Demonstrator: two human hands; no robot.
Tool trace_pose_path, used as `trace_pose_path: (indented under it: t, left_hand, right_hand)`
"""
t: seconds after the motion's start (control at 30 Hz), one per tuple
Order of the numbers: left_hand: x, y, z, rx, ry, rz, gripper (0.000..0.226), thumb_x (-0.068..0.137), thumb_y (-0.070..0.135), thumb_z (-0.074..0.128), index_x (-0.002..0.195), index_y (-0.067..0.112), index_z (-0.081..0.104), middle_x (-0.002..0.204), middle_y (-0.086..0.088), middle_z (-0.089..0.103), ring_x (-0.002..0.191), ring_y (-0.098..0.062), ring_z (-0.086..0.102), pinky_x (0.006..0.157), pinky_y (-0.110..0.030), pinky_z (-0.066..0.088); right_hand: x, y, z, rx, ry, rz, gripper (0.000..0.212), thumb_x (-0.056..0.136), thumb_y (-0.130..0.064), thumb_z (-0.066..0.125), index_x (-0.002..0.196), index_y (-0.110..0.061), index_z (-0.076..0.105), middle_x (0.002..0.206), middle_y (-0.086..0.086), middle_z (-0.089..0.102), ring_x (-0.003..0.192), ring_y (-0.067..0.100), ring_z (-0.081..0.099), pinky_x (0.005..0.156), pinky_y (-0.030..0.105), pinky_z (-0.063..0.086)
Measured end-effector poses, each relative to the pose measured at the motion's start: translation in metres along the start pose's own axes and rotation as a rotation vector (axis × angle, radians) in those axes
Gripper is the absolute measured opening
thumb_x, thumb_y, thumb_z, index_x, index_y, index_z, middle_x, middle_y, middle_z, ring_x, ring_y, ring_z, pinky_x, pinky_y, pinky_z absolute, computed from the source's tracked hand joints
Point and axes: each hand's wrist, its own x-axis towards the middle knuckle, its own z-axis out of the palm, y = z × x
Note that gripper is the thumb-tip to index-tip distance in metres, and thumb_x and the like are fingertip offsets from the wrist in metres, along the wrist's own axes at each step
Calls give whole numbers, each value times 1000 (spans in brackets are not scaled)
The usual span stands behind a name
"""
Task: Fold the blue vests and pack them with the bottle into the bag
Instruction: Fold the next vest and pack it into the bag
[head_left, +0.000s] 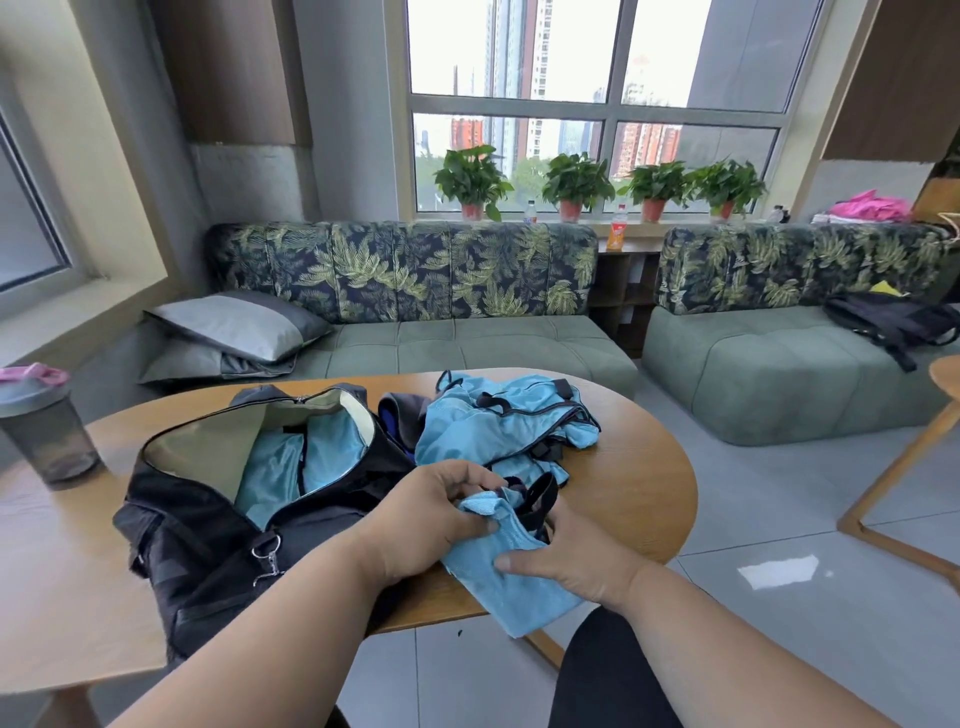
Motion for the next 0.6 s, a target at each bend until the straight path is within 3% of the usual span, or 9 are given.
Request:
trace_pose_path:
  t: [0.17, 0.3, 0.43, 0.5, 0.6]
  left_hand:
    - [-11, 5, -13, -97, 13, 24, 41, 74, 10, 88, 105, 35, 78, 110, -16, 77, 101, -32, 75, 97, -46, 58]
    - [-19, 4, -27, -213, 86, 32, 45, 81, 0, 87, 116, 24, 74, 111, -17, 77, 101, -28, 74, 94, -42, 61]
    - [-36, 5, -48, -349, 292, 52, 50, 89, 0, 80, 131, 21, 62, 113, -5, 78, 107, -20, 75, 92, -31, 59]
    - [-46, 5, -68, -265, 478, 76, 39, 92, 4, 78, 124, 23, 66, 106, 1, 78, 102, -13, 74, 91, -26, 57]
    - [-59, -1, -105, 81, 705, 4, 25, 93, 17, 74, 114, 31, 71, 106, 12, 75, 102, -7, 70, 95, -30, 55]
  right_hand:
    - [4, -12, 12, 133, -92, 52, 68, 73, -44, 93, 131, -22, 66, 123, -3, 76, 117, 17, 71, 110, 48, 53]
    - [8, -24, 27, 256, -106, 97, 52, 82, -29, 85, 128, -13, 67, 119, 5, 78, 114, 24, 73, 108, 48, 54]
    - [8, -51, 44, 377, -29, 117, 27, 93, -15, 78, 117, -11, 66, 106, 6, 81, 103, 28, 77, 98, 48, 59]
    - [10, -66, 52, 479, -19, 120, 29, 96, -16, 74, 122, -7, 68, 111, 13, 79, 104, 34, 76, 96, 49, 60]
    - [23, -86, 65, 614, -11, 177, 31, 96, -20, 71, 122, -1, 73, 114, 20, 77, 111, 42, 72, 101, 54, 56]
